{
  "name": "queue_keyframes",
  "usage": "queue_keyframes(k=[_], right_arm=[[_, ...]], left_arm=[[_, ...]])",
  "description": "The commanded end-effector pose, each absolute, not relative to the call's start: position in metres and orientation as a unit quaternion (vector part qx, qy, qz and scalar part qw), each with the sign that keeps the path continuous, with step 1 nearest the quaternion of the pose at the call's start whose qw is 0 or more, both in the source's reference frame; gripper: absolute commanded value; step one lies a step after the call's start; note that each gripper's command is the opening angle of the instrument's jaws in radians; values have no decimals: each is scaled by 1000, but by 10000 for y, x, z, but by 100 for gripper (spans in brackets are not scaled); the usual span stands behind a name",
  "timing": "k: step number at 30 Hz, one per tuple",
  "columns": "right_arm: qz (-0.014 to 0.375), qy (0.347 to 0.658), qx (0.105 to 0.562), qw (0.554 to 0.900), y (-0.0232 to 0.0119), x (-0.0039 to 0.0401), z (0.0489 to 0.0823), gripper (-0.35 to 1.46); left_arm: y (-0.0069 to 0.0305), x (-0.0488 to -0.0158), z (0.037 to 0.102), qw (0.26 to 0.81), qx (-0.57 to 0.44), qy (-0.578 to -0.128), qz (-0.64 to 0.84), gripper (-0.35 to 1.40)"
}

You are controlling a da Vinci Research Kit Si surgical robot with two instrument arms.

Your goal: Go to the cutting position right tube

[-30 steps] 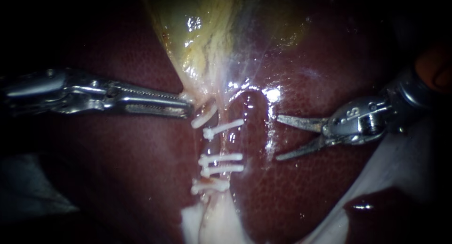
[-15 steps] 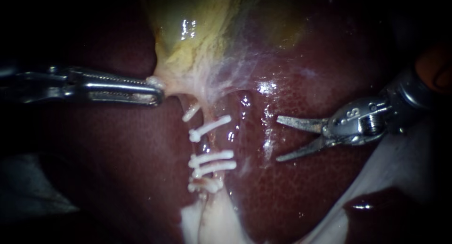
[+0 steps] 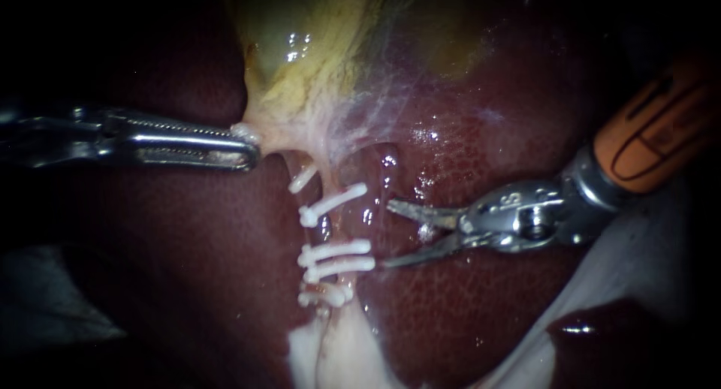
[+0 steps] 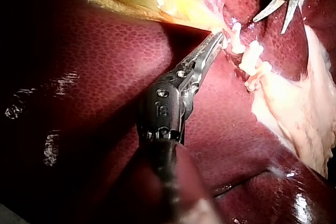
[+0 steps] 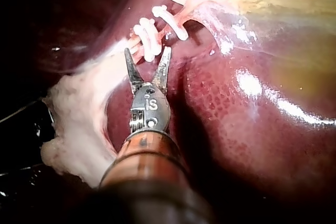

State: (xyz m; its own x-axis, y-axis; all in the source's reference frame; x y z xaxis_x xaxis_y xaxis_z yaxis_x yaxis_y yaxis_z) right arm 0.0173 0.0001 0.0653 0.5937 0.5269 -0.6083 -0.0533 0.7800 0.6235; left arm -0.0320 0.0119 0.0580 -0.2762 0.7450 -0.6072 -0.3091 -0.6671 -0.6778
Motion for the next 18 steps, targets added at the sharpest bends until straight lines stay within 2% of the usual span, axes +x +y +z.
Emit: queue_keyframes(k=[1,6,12,18], right_arm=[[174,418,293,842,0,176,661,145],[190,422,328,824,0,184,687,145],[196,427,348,812,3,194,708,145],[192,448,368,792,11,207,721,145]], left_arm=[[119,-320,580,343,-494,-220,768,-35],[118,-320,581,343,-494,-220,768,-35],[118,-319,583,343,-494,-220,768,-35],[118,-319,583,343,-494,-220,768,-35]])
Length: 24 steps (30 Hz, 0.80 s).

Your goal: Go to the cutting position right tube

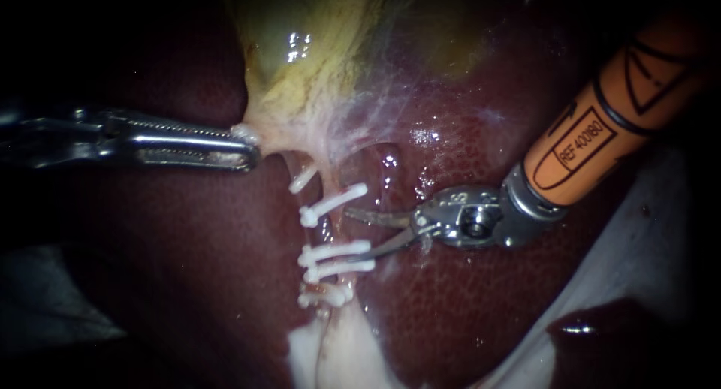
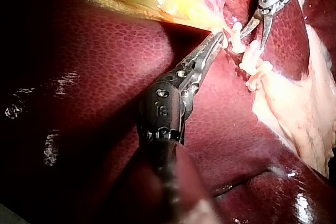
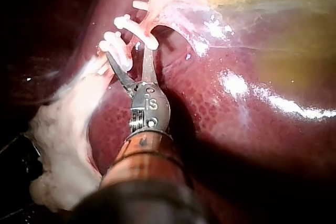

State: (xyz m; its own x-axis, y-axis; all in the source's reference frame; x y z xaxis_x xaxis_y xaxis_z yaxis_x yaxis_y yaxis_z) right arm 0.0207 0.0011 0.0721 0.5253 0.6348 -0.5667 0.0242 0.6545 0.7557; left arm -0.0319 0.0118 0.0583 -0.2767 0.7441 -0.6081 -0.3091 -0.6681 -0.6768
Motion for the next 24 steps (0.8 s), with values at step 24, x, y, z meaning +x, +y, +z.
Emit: queue_keyframes(k=[24], right_arm=[[69,513,475,711,11,254,723,123]], left_arm=[[119,-319,585,343,-494,-220,768,-35]])
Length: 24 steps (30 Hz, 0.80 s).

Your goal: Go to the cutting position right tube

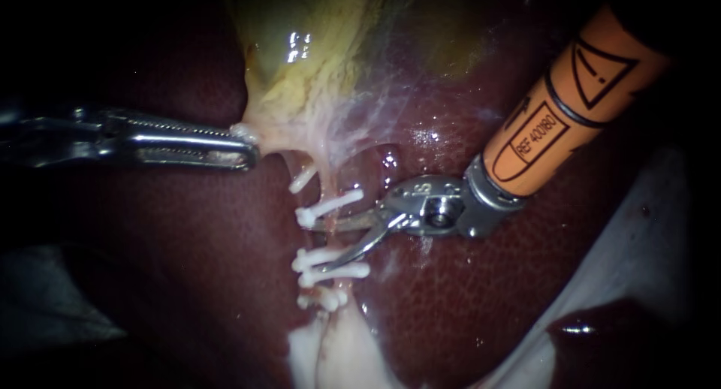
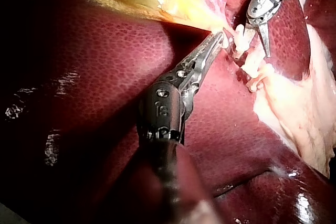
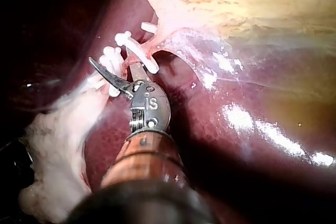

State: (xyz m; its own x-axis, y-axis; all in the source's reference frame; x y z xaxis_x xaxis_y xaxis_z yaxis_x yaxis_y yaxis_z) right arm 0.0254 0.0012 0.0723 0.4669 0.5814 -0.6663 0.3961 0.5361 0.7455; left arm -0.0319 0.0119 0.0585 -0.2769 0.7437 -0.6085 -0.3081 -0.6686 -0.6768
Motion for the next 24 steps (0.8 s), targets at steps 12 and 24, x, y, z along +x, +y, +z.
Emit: queue_keyframes(k=[12,24], right_arm=[[118,535,484,683,9,285,730,127],[179,526,493,670,8,295,731,135]], left_arm=[[119,-320,585,343,-494,-220,768,-35],[119,-320,585,343,-494,-220,768,-35]])
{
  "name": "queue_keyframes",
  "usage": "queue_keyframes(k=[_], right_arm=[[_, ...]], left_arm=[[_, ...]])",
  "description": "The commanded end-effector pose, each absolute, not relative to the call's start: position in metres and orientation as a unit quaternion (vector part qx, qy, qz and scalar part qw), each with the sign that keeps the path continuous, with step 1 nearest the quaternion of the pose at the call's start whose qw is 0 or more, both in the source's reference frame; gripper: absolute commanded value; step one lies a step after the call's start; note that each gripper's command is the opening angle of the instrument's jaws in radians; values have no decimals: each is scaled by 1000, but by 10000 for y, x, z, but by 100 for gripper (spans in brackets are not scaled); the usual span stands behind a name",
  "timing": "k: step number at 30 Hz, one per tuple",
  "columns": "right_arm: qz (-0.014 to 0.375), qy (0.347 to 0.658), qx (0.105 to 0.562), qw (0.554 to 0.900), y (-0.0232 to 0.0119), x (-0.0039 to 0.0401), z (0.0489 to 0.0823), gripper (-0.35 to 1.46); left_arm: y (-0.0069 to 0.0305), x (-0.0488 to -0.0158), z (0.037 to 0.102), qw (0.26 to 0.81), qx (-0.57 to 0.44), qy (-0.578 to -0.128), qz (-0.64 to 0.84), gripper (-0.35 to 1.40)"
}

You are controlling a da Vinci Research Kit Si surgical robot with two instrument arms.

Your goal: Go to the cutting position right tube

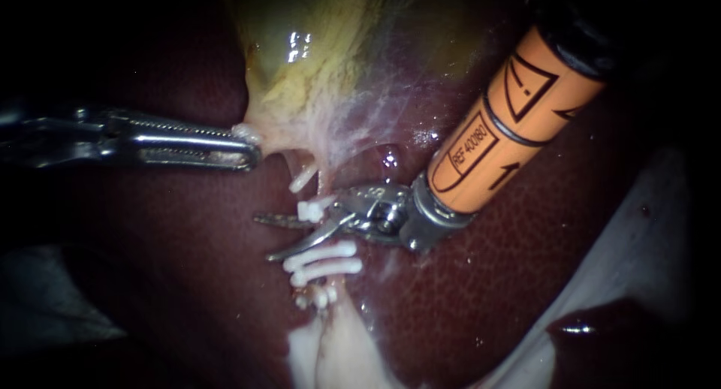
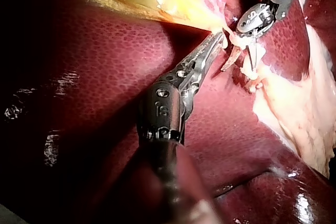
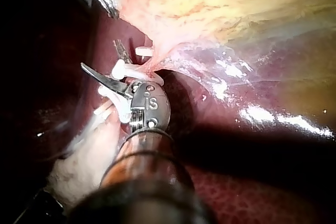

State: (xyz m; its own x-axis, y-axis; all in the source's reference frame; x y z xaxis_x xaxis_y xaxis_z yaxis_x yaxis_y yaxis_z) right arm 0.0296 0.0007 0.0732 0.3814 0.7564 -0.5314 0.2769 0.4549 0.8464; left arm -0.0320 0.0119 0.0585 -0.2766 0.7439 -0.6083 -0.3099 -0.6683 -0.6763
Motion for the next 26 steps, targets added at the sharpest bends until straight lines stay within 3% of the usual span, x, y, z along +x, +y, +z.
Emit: queue_keyframes(k=[1,14,26], right_arm=[[182,527,495,666,8,295,730,135],[197,524,512,651,7,293,693,137],[197,524,511,652,7,293,693,137]], left_arm=[[119,-320,585,343,-494,-220,768,-35],[118,-319,585,343,-494,-220,768,-35],[118,-319,587,343,-494,-220,768,-35]])
